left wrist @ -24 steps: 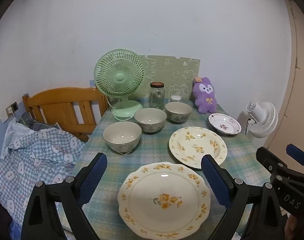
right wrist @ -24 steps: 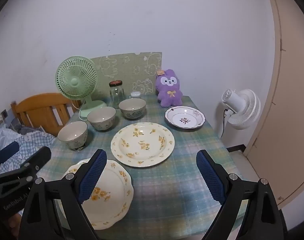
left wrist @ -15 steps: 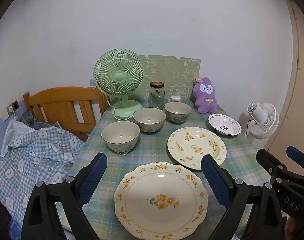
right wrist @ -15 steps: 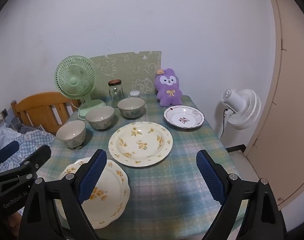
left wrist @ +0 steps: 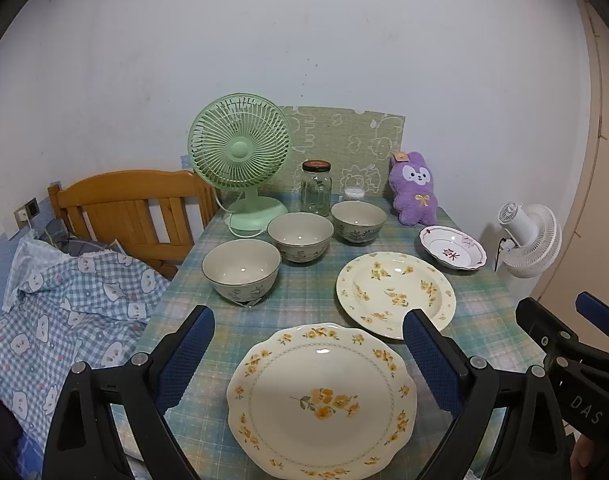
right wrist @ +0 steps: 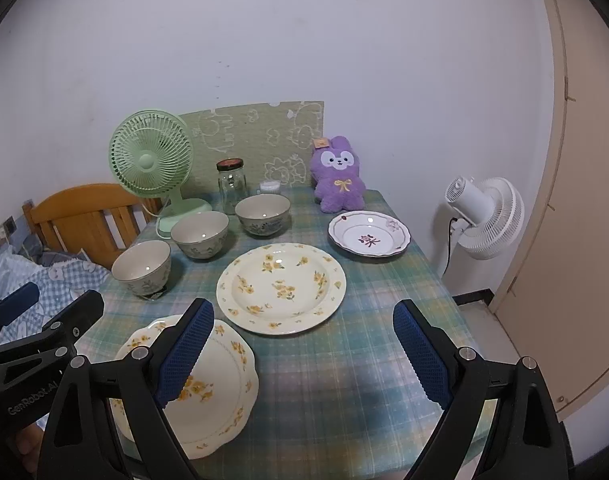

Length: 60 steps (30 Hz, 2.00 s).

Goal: Organize plates and bowls
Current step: 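Move both tools toward the scalloped yellow-flower plate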

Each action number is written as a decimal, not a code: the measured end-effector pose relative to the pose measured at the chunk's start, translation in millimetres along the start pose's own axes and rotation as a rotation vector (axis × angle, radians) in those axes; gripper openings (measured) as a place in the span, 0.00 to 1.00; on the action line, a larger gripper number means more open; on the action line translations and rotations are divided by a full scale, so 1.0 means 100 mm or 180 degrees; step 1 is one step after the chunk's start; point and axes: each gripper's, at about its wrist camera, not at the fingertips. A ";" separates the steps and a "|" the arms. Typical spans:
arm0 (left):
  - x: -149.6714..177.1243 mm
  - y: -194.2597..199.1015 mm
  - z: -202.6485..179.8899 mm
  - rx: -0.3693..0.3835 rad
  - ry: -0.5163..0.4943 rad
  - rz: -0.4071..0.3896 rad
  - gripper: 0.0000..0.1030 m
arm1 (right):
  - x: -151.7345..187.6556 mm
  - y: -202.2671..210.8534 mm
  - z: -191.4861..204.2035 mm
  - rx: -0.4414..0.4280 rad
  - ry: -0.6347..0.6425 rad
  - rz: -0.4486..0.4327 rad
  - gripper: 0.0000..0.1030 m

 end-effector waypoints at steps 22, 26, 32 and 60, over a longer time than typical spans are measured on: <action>0.02 0.00 -0.05 -0.0031 -0.0046 0.0002 0.93 | 0.03 0.01 0.05 -0.0041 0.0036 0.0020 0.90; 0.01 0.00 -0.05 -0.0024 -0.0059 0.0000 0.93 | 0.02 0.01 0.04 -0.0026 0.0024 0.0023 0.90; -0.03 -0.03 -0.08 -0.0019 -0.0077 0.0016 0.93 | 0.00 -0.03 0.01 -0.0017 0.0002 0.0051 0.90; 0.03 -0.01 -0.11 -0.0096 -0.0043 0.0054 0.91 | 0.03 -0.04 0.00 -0.0112 0.0034 0.0104 0.90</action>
Point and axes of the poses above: each gripper's, at about its wrist camera, not at the fingertips, and y roughly against the way its jaws point, z to its left, x to its underside, and after that the axes turned 6 degrees about y, right-handed
